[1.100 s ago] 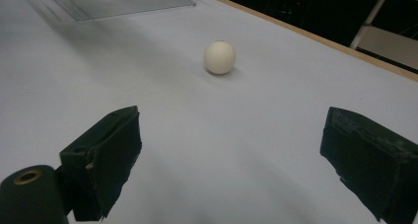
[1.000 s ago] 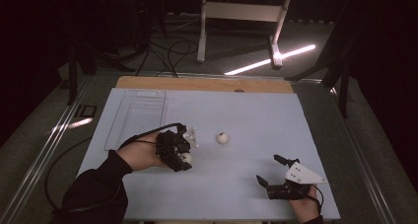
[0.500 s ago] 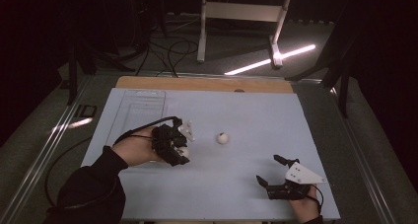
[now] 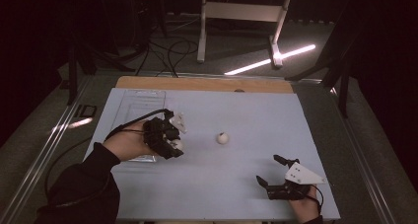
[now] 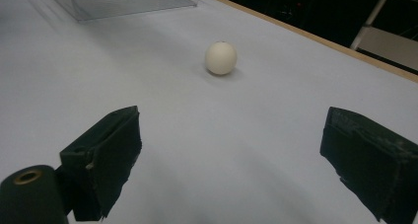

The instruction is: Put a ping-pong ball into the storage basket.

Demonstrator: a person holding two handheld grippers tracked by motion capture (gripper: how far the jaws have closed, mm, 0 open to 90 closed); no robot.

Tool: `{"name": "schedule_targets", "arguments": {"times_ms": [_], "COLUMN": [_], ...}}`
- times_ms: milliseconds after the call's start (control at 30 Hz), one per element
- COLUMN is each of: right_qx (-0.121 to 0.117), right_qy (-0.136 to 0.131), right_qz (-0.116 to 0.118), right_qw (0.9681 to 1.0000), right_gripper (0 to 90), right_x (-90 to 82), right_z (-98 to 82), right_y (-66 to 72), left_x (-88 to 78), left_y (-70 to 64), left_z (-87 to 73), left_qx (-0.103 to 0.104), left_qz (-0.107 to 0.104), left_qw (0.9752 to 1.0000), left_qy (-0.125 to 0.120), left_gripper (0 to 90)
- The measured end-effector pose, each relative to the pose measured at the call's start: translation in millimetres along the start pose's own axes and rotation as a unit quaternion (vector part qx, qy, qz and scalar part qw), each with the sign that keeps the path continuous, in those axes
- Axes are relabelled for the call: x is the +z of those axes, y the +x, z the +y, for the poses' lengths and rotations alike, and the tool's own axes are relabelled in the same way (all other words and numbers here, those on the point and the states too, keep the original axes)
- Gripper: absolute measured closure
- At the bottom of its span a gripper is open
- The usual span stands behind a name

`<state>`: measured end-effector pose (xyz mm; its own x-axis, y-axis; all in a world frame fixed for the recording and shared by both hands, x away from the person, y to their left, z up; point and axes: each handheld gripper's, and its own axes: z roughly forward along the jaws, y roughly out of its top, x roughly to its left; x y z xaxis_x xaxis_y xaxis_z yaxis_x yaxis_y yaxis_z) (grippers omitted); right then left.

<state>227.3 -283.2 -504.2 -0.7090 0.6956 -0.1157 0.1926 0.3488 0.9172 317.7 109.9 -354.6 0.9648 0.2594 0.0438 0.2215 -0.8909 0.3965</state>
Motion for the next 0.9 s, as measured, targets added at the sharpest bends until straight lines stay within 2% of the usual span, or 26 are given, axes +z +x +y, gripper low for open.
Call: {"name": "schedule_targets", "arguments": {"times_ms": [433, 467, 533, 800, 900], "right_qx": [0.001, 0.0, 0.001, 0.0, 0.001], "right_qy": [0.002, 0.002, 0.002, 0.003, 0.003], "right_qz": [0.0, 0.0, -0.001, 0.0, -0.001], "right_qw": [1.0, 1.0, 1.0, 1.0, 1.0], "right_gripper": [8.5, 8.5, 8.5, 8.5, 8.4], "right_x": [0.4, 0.4, 0.3, 0.7, 0.6], "right_z": [-0.1, -0.1, -0.3, -0.4, -0.3], "right_y": [0.3, 0.2, 0.1, 0.2, 0.3], "left_x": [-10.4, -12.0, -14.9, -22.1, -21.3], "left_y": [7.8, 8.7, 10.7, 18.4, 22.1], "left_z": [-15.4, -17.9, -21.2, -35.1, -39.9], "left_qx": [-0.015, -0.018, -0.02, -0.038, -0.05], "left_qz": [0.008, 0.015, 0.017, 0.024, 0.027], "left_qw": [0.9999, 0.9997, 0.9996, 0.9989, 0.9983], "left_qy": [-0.003, -0.003, -0.008, -0.015, -0.012], "left_gripper": [51.8, 51.8, 51.8, 51.8, 51.8]}}
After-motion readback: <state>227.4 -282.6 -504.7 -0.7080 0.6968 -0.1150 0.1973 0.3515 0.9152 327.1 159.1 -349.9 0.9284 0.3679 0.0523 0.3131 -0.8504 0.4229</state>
